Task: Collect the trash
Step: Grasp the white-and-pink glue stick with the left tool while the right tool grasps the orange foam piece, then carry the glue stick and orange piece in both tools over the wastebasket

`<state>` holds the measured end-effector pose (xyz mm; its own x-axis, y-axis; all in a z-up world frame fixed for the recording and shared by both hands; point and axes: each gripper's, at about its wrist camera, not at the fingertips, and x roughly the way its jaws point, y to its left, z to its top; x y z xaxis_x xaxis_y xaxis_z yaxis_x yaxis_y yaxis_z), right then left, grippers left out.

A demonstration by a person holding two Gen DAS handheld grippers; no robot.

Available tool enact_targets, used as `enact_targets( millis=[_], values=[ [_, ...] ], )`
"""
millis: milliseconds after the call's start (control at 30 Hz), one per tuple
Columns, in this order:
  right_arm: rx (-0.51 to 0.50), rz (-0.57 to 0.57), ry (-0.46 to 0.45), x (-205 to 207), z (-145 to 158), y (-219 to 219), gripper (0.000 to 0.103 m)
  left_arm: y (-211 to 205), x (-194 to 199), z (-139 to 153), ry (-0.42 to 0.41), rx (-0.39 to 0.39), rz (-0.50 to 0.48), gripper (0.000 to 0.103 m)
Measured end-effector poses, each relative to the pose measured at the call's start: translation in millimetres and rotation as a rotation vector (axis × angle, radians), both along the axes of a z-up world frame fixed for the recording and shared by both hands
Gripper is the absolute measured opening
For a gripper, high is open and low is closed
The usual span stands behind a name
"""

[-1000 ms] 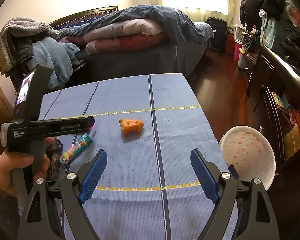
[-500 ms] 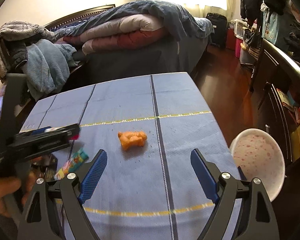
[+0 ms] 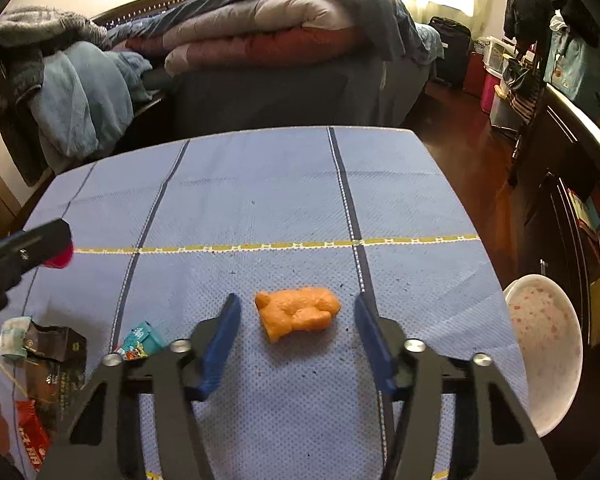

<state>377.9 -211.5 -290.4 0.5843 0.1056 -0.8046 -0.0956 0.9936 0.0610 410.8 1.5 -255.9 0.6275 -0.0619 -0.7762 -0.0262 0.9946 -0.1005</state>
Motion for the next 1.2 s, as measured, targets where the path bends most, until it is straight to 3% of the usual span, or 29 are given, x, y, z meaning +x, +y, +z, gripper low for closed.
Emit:
enact_targets(
  millis=[33, 533, 1200],
  values=[
    [-0.007, 0.001, 0.006, 0, -1, 1, 0.043, -1, -1, 1, -0.002, -0.001, -0.001, 0.088],
    [0.008, -0.004, -0.041, -38, 27, -20, 0.043, -20, -28, 28, -0.046, -0.012, -0.044, 0.088],
    [0.074, -0.055, -0.124, -113, 66, -86, 0.043, -103, -91, 81, -0.151, -0.026, -0.179, 0.088]
  ],
)
